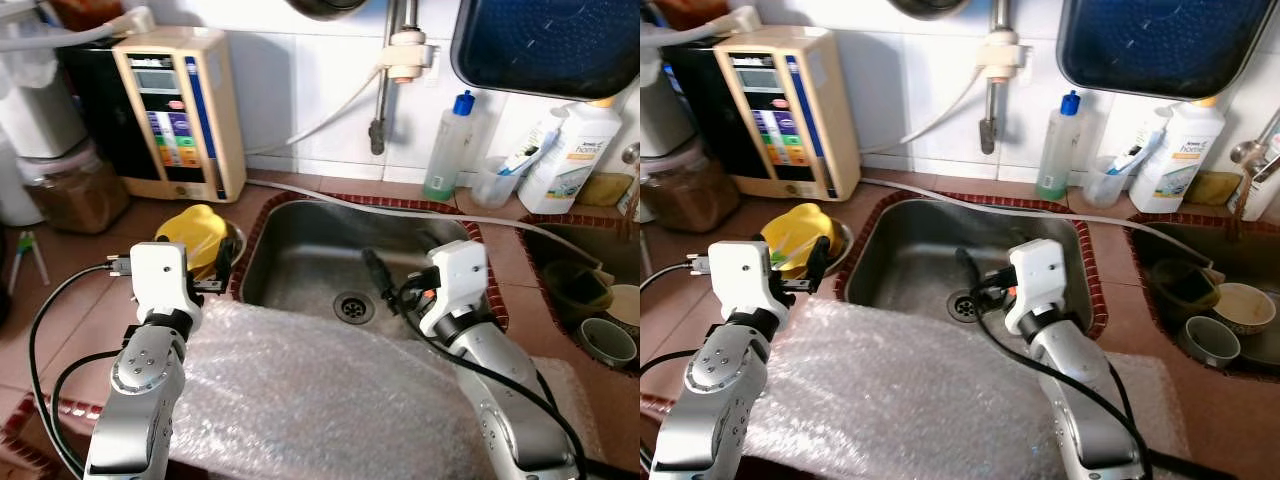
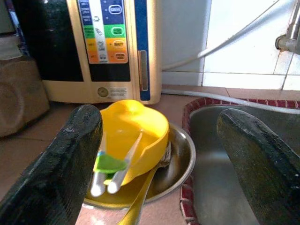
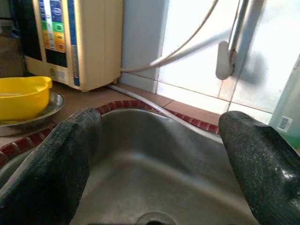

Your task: Kitchen organization

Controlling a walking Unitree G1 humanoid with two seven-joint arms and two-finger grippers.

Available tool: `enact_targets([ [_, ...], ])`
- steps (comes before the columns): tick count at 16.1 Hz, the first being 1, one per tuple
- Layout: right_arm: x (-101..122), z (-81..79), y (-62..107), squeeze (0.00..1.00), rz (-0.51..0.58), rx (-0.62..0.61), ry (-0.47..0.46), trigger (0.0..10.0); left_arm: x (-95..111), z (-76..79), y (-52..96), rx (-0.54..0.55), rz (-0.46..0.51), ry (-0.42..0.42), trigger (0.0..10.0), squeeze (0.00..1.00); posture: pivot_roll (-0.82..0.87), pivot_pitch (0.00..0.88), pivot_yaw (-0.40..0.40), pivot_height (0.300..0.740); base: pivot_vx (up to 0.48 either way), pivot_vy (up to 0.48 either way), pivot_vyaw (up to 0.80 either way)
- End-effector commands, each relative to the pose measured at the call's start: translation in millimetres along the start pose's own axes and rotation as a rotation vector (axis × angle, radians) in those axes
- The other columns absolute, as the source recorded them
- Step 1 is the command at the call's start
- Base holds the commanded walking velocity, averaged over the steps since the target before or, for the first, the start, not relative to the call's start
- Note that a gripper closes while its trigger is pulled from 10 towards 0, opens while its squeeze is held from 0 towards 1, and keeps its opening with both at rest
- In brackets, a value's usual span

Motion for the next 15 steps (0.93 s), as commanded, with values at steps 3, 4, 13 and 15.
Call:
enact_targets([
  [3, 8.1, 0.7, -2.0, 0.0, 0.027, 0.0, 0.006, 10.0, 8.2, 4.0, -4.3, -0.011, 0.015, -0.003, 10.0, 0.0, -0.05, 0.018, 0.031, 0.74, 0.0, 0.0, 0.0],
  [4, 7.7, 1.0, -2.0, 0.0, 0.026, -0.003, 0.005, 10.0, 7.8, 4.0, -4.6, -0.011, 0.013, -0.007, 10.0, 0.0, -0.05, 0.018, 0.031, 0.74, 0.0, 0.0, 0.0],
  [13, 14.1, -29.3, 1.6, 0.0, 0.024, 0.217, -0.07, 10.0, 6.9, -18.4, -14.1, 0.165, -0.017, -0.102, 10.0, 0.0, -0.06, 0.033, 0.032, 0.74, 0.0, 0.0, 0.0],
  [15, 12.8, -36.8, 5.4, 0.0, -0.003, 0.3, -0.103, 10.0, 6.9, -18.7, -19.2, 0.173, -0.036, -0.092, 10.0, 0.0, -0.06, 0.033, 0.03, 0.74, 0.0, 0.0, 0.0],
])
Point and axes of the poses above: a point about 5 cm out from each wrist's last joint towards the gripper, its own y axis pointing back from the gripper into the wrist, its own x axis along the axis of the wrist's last joint, z = x × y, the point moved 1 cm from there along -y, pointing out of the wrist towards the gripper, and after that the axes turned 2 degrees about -y, right-handed, at the moved point
